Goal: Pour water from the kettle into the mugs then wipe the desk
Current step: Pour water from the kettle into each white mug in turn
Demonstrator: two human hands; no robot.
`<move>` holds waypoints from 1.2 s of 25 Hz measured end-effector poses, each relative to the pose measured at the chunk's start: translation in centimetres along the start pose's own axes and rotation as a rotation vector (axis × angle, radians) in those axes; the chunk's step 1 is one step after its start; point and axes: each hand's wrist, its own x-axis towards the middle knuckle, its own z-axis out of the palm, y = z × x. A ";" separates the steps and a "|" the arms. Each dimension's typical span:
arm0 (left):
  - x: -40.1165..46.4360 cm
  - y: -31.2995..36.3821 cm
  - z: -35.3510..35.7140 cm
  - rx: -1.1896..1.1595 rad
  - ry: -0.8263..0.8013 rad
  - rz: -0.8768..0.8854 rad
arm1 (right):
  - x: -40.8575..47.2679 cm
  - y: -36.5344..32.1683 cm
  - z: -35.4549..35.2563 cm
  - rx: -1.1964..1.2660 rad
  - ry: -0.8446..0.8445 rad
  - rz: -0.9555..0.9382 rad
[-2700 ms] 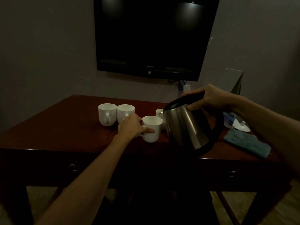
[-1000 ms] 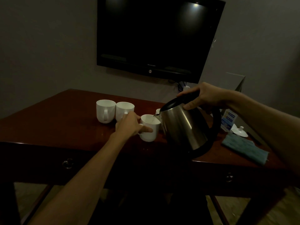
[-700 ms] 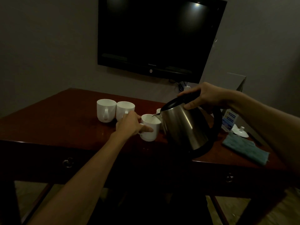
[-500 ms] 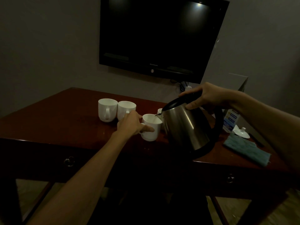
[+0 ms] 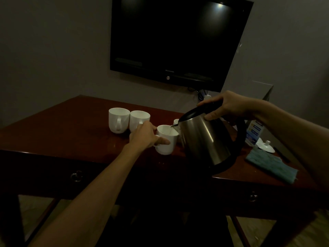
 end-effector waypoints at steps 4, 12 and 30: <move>0.0 0.0 0.0 -0.001 -0.008 -0.009 | 0.1 0.1 -0.1 0.004 -0.004 0.002; 0.1 -0.1 0.0 0.008 -0.006 0.004 | 0.0 0.1 -0.1 0.011 -0.016 0.008; 0.4 -0.4 0.2 0.001 0.005 0.004 | 0.0 0.2 -0.1 -0.011 0.004 -0.007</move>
